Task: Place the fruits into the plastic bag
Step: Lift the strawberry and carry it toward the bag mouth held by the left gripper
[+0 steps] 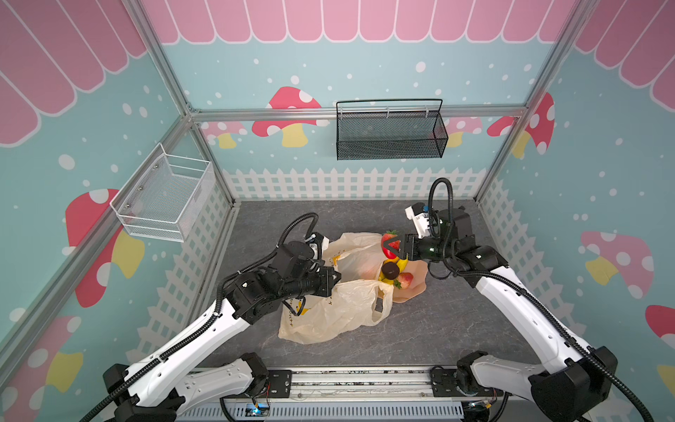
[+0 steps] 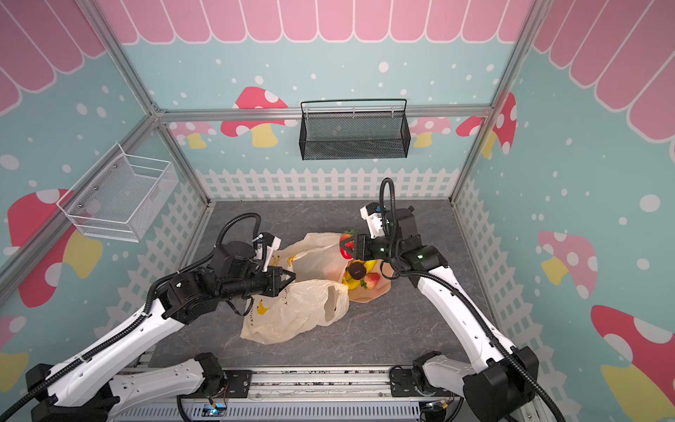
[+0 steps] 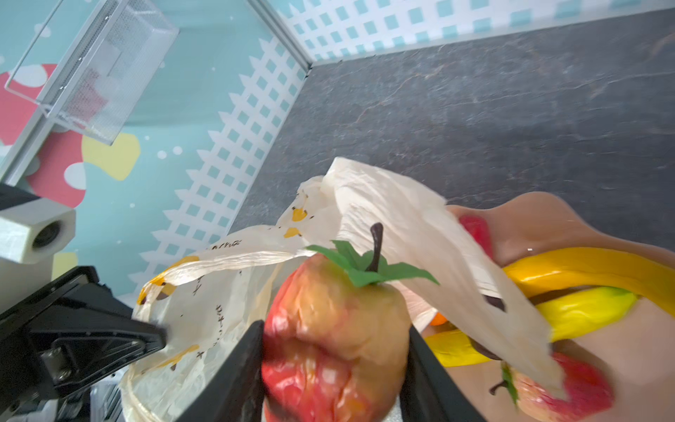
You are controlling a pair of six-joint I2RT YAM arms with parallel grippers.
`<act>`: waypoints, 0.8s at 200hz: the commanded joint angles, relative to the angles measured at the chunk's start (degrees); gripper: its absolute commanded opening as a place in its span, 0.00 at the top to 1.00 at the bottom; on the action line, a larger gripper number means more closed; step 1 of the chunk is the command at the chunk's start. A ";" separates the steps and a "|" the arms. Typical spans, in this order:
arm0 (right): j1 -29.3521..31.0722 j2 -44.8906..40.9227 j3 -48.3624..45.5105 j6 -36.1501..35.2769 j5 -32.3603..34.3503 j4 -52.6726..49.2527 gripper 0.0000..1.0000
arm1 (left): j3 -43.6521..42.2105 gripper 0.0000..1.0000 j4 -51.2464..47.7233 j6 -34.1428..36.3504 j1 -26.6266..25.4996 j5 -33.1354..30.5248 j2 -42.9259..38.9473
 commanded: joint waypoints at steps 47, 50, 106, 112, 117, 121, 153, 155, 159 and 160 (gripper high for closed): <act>8.71 5.61 -1.74 0.21 0.14 5.21 0.56 | 0.98 0.98 1.93 -0.93 0.29 1.33 1.16; 8.68 5.47 -1.87 0.18 0.14 5.26 0.56 | 0.96 0.98 1.93 -1.01 0.36 1.37 1.18; 9.90 0.89 -10.16 0.99 -2.14 8.31 0.57 | 0.95 0.98 3.90 -3.27 0.91 1.64 1.52; 10.13 0.39 -10.86 1.19 -2.25 8.58 0.57 | 0.94 0.98 4.18 -3.41 1.00 1.62 1.48; 10.32 -0.13 -11.48 1.24 -2.41 8.94 0.57 | 0.91 0.98 4.31 -3.49 1.00 1.66 1.59; 10.48 -0.54 -11.92 1.35 -2.49 9.25 0.57 | 0.91 0.98 4.36 -3.58 1.05 1.68 1.57; 11.19 -1.36 -13.88 1.89 -3.74 10.26 0.57 | 0.74 0.98 5.08 -4.01 1.18 1.74 2.00; 11.32 -1.44 -13.96 1.89 -3.67 10.18 0.57 | 0.80 0.98 5.10 -4.09 1.22 1.74 2.08; 11.44 -1.64 -14.05 1.85 -3.52 10.09 0.57 | 0.86 0.98 5.08 -4.07 1.26 1.74 2.16; 11.46 -1.67 -14.06 1.88 -3.49 10.10 0.57 | 0.84 0.98 5.12 -4.13 1.26 1.74 2.16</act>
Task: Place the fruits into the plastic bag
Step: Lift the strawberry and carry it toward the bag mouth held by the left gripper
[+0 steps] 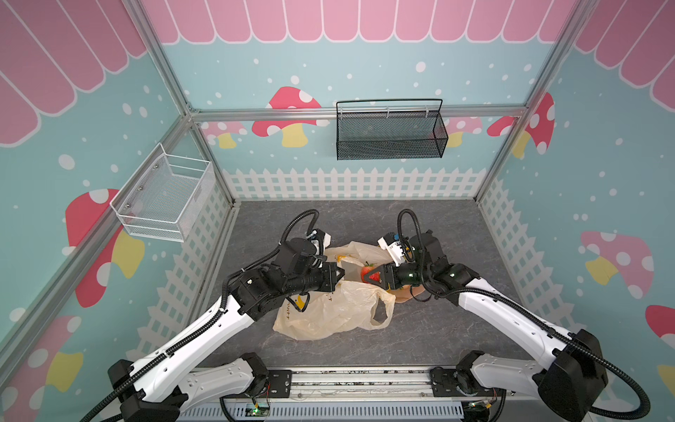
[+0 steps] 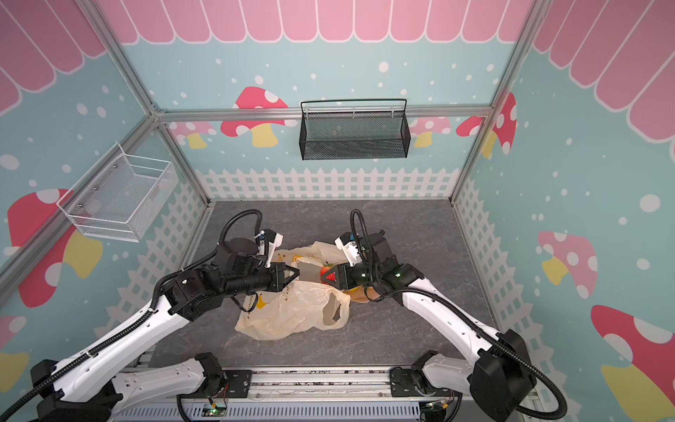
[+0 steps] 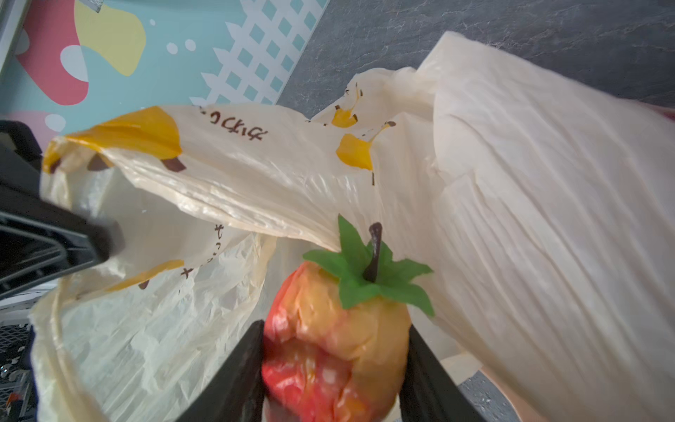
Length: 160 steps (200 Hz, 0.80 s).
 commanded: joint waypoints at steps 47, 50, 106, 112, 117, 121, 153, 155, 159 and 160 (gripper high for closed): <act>2.27 -5.75 -3.24 1.07 -1.11 1.14 0.57 | 0.93 0.98 1.65 -1.90 0.64 -0.02 0.92; 2.38 -5.98 -3.41 1.06 -0.95 0.93 0.57 | 0.91 0.98 1.65 -1.98 0.71 -0.10 0.92; 4.27 -7.85 -4.32 -0.17 0.61 -1.56 0.57 | 1.28 0.98 1.58 -2.75 0.98 -0.46 1.53; 4.65 -8.15 -4.15 -0.41 1.00 -2.01 0.58 | 1.32 0.98 1.44 -2.80 0.94 -0.67 1.57; 5.24 -8.47 -3.83 -0.84 1.87 -2.77 0.58 | 1.39 0.98 1.33 -2.89 0.94 -0.84 1.59; 5.74 -8.89 -3.67 -1.07 2.49 -3.20 0.58 | 1.46 0.98 1.24 -2.94 1.06 -0.93 1.67; 6.62 -10.85 -4.55 -1.66 3.50 -5.93 0.58 | 1.66 0.98 1.19 -3.17 1.05 -0.79 1.96; 6.67 -10.85 -4.64 -1.69 3.57 -6.21 0.58 | 1.67 0.98 1.18 -3.15 1.07 -0.84 1.96; 6.83 -10.93 -4.76 -1.83 3.64 -6.77 0.58 | 1.67 0.98 1.12 -3.17 1.01 -0.87 2.04; 6.91 -10.93 -4.77 -1.85 3.71 -6.86 0.58 | 1.72 0.98 1.08 -3.15 1.04 -0.86 2.03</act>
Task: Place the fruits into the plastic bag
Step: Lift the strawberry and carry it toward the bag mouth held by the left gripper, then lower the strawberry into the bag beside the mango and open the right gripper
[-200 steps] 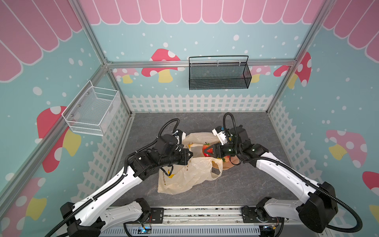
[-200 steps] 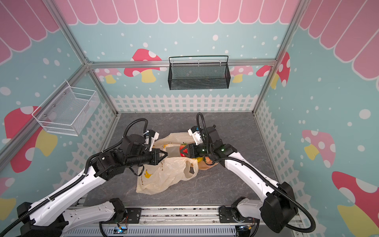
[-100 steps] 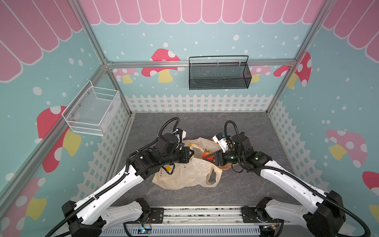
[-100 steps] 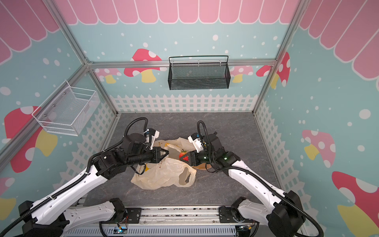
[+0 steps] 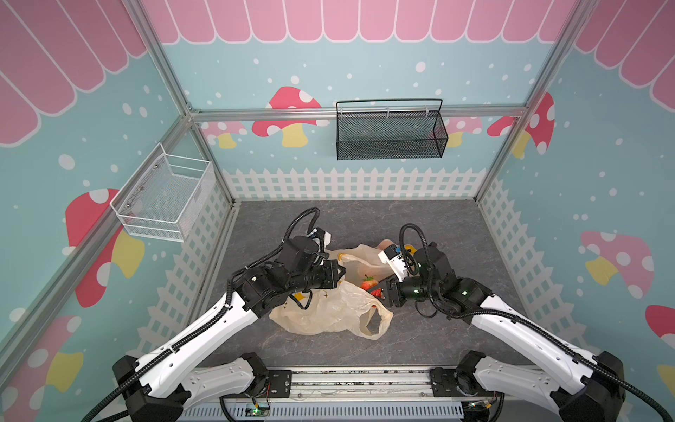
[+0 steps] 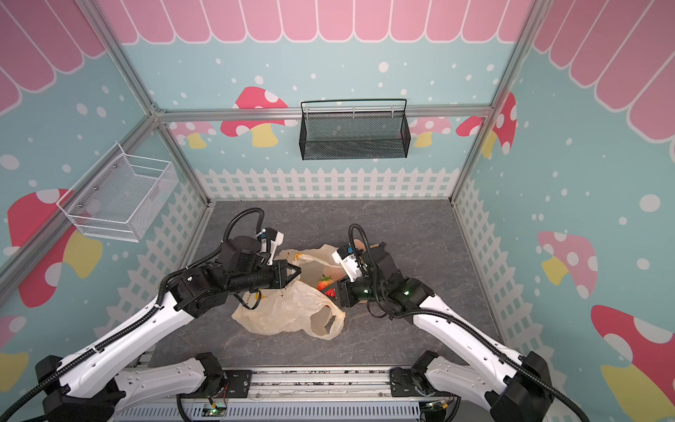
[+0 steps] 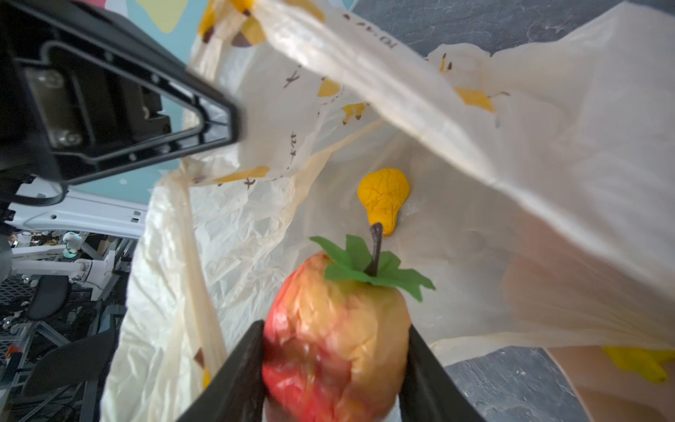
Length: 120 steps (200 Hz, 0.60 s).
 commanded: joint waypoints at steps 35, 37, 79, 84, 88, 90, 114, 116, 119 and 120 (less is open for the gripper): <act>1.40 -1.18 -3.42 -1.48 1.68 -2.49 0.59 | 1.94 0.98 0.29 -0.98 0.45 -0.25 0.47; 1.38 -1.02 -3.58 -1.51 1.57 -2.32 0.59 | 1.91 0.98 0.31 -0.94 0.39 -0.17 0.54; 2.16 2.49 -4.78 -2.96 1.25 0.34 0.61 | 1.99 0.98 1.31 -0.90 0.30 1.29 0.65; 2.16 2.69 -4.62 -3.21 1.12 0.53 0.61 | 1.91 0.98 1.51 -0.99 0.41 1.38 0.69; 2.16 2.98 -4.44 -3.42 0.99 0.62 0.61 | 1.82 0.98 1.50 -0.95 0.37 1.45 0.66; 2.21 3.06 -4.39 -3.48 0.93 0.63 0.61 | 1.83 0.98 1.54 -0.97 0.37 1.50 0.65; 2.34 4.26 -5.39 -4.27 0.61 1.04 0.62 | 1.77 0.98 1.58 -1.13 0.37 1.68 0.48; 2.34 4.39 -5.57 -4.34 0.60 1.13 0.62 | 1.73 0.98 1.61 -1.13 0.40 1.69 0.50; 2.34 4.49 -5.77 -4.38 0.60 1.42 0.62 | 1.69 0.98 1.66 -1.20 0.38 1.72 0.44; 2.34 4.52 -5.89 -4.43 0.61 1.47 0.62 | 1.70 0.98 1.71 -1.21 0.37 1.75 0.46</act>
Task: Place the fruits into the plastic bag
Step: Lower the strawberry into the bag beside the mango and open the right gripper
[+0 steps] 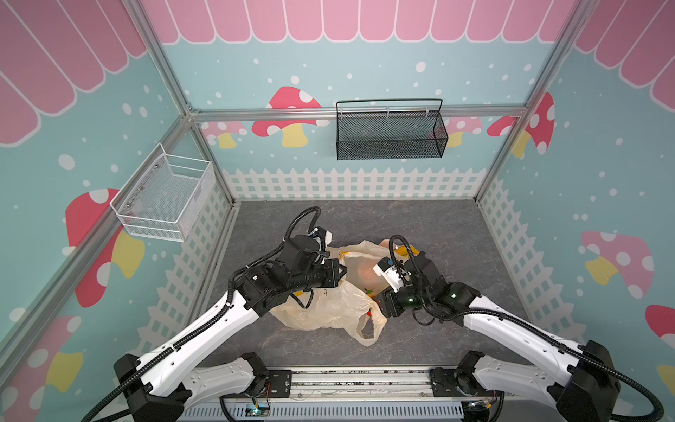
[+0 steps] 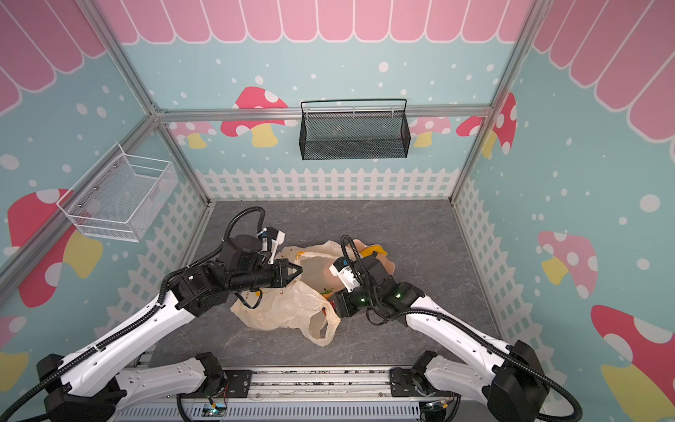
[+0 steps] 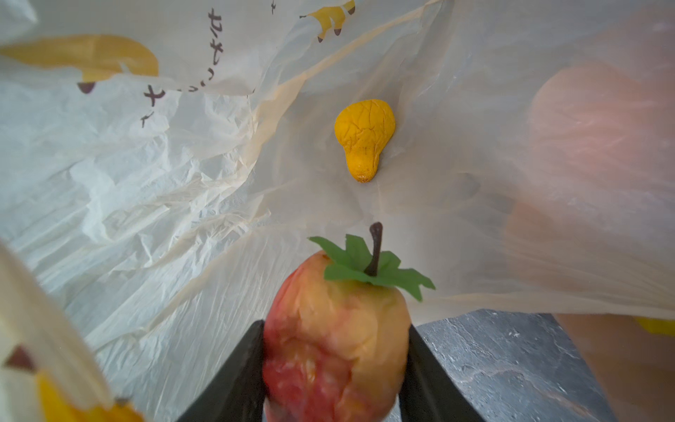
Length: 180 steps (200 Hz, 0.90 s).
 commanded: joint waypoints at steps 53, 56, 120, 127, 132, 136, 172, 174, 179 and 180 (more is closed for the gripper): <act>0.46 4.40 -1.86 -1.84 -2.64 6.97 0.61 | 0.49 0.98 2.46 -1.15 0.29 1.94 -0.73; 0.47 4.49 -2.06 -1.69 -2.70 7.65 0.61 | 0.52 0.98 2.54 -1.11 0.29 2.07 -0.73; 0.32 12.86 2.17 -2.41 -3.16 11.74 0.59 | -0.46 0.98 2.56 -1.02 -0.11 3.07 -1.29; 0.35 14.23 2.75 -1.91 -4.32 13.18 0.59 | -0.74 0.98 2.18 -1.20 -0.11 2.61 -1.51; 0.38 15.38 3.31 -1.73 -5.23 13.91 0.59 | -0.98 0.98 1.91 -1.29 -0.11 2.23 -1.60; 0.37 16.34 3.91 -1.68 -5.75 14.17 0.59 | -1.11 0.98 1.78 -1.39 -0.15 2.10 -1.75; 0.37 22.05 8.86 -1.85 -10.39 16.20 0.59 | -2.25 0.99 1.25 -1.89 -0.11 0.88 -2.91; 0.39 22.37 9.10 -1.82 -10.64 16.21 0.58 | -2.27 0.99 1.17 -1.89 -0.15 0.72 -2.99; 0.37 22.98 9.51 -1.81 -11.46 16.37 0.58 | -2.30 0.99 1.08 -1.87 -0.11 0.29 -3.31; 0.37 23.11 9.59 -1.81 -11.59 16.38 0.58 | -2.29 0.99 1.07 -1.84 -0.11 0.22 -3.38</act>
